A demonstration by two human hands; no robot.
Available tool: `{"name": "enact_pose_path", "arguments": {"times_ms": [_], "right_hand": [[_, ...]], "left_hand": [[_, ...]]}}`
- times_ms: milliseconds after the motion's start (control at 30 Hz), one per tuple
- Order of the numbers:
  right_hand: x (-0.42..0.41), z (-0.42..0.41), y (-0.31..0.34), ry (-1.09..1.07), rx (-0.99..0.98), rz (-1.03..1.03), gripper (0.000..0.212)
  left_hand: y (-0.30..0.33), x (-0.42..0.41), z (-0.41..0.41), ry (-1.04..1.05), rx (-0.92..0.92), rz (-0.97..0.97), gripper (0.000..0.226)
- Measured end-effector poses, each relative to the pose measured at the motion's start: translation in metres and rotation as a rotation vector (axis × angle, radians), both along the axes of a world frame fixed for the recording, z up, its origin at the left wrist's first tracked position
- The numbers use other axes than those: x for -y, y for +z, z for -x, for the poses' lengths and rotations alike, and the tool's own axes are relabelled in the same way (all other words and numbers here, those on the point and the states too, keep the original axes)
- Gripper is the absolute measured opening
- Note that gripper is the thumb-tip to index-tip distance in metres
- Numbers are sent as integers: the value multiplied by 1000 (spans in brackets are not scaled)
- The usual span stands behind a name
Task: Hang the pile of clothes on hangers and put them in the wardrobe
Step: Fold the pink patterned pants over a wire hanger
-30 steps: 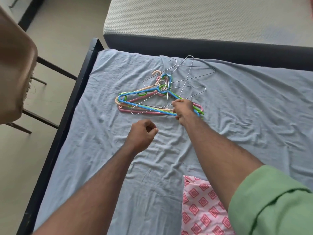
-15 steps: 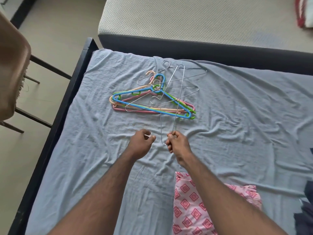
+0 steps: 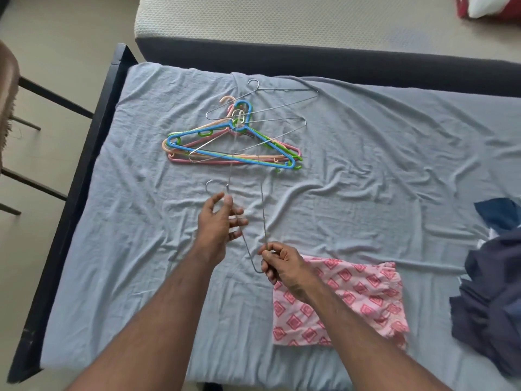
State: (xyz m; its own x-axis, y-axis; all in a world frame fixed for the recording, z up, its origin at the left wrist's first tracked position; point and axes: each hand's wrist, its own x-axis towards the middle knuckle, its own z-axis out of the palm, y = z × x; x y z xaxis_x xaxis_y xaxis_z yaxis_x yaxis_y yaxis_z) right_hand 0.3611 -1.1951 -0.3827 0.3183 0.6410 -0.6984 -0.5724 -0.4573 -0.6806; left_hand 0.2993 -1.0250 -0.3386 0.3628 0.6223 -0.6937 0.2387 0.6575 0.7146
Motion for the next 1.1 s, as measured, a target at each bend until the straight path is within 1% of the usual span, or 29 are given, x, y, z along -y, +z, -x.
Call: {"name": "enact_pose_path", "arguments": {"times_ms": [67,167,200,267,367,433,533,633,667,733,800,867,933,1033,1067,1100], "right_hand": [[23,9,-4,54,24,58,15],[53,20,-13,124,65,164,16],[63,25,-16,137,78,197,17],[80,35,-22,144,93,244,17],[97,55,-25,172,94,297,17],[102,72,-22,183,66,319,16],[102,100,-17,229,69,334,17],[102,115,-16,240,90,334,16],[101,115,-17,228,139,337,13],[98,112,-19,141,329,390,9],[92,105,-24,14,568,490,24],[86,97,-29,-19,754,570,35],[78,93,-35,26,814,628,43],[65,93,-44,116,807,759,67],[63,91,-47,141,815,797,69],[62,88,-51,154,821,816,63]], "left_hand": [[2,8,7,64,-11,10,35],[4,16,23,111,-20,9,28],[3,20,30,89,-36,0,25],[-2,26,47,-21,-86,-36,20],[-9,38,75,-147,-141,-78,19],[-13,46,92,-154,-123,-60,12],[-16,59,113,-129,-123,-16,16],[-17,64,127,-137,-168,-2,14],[-16,64,130,-142,-181,-6,14],[-16,63,135,-180,-214,-18,15],[-17,62,141,-249,-243,-30,16],[-19,62,146,-323,-261,-35,15],[-21,65,149,-377,-268,-39,16],[-26,74,151,-398,-262,-40,16],[-28,77,150,-390,-259,-39,17],[-30,80,150,-384,-257,-40,17]]}}
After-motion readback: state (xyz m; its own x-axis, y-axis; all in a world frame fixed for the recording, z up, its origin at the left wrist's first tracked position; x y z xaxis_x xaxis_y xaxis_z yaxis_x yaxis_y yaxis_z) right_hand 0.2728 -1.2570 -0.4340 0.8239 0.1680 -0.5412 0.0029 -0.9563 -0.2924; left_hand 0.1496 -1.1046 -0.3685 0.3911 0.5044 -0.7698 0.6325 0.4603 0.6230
